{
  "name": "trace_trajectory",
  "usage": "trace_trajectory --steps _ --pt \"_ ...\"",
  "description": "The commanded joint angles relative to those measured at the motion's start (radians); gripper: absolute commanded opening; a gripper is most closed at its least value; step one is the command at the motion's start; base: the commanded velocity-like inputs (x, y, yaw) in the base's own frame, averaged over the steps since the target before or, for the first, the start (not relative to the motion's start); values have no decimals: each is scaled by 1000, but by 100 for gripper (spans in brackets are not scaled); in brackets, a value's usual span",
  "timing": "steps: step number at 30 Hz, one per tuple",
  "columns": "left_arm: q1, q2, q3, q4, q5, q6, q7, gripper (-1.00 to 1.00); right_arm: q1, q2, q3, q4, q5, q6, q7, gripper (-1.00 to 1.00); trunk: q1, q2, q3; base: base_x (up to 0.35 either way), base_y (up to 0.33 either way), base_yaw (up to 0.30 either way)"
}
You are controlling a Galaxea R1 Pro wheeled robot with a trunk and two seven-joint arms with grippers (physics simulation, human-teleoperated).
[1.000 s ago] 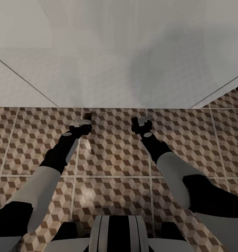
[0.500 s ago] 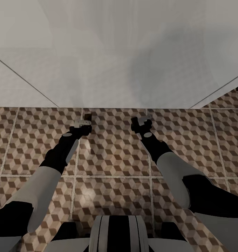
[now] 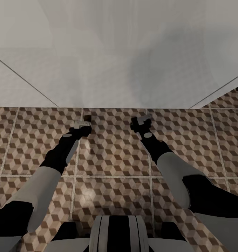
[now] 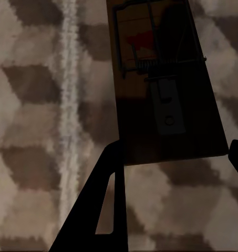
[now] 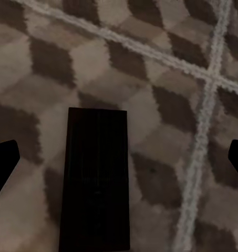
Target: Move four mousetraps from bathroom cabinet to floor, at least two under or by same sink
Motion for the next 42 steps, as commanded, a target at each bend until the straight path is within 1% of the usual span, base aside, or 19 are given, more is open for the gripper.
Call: trace_trajectory --steps 1,9,20,22,25,28,33,36,42 --pt "0 1 -5 2 6 5 9 -100 0 0 4 2 6 -5 -2 100 0 0 0 0 0 0" --pt "0 1 -3 10 6 5 11 -100 1 0 4 7 6 -25 39 100 0 0 0 0 0 0" --pt "0 0 -3 20 5 6 12 -100 1 0 4 13 6 -28 48 100 0 0 0 0 0 0" --pt "-1 -2 -3 22 5 7 12 -100 1 0 4 13 6 -28 48 100 0 0 0 0 0 0" --pt "-2 -12 -3 25 5 9 15 -100 1 0 4 14 6 -28 48 100 0 0 0 0 0 0" --pt "-3 -16 -3 28 5 10 27 -100 2 0 4 14 6 -28 48 100 0 0 0 0 0 0" --pt "-5 -26 -2 38 5 11 95 -100 1 0 5 15 6 -28 48 100 0 0 0 0 0 0" --pt "-6 -29 -2 42 5 11 111 -100 2 0 5 15 6 -28 48 100 0 0 0 0 0 0" --pt "-8 -31 -1 44 5 19 120 -100 2 0 5 15 6 -28 48 100 0 0 0 0 0 0"
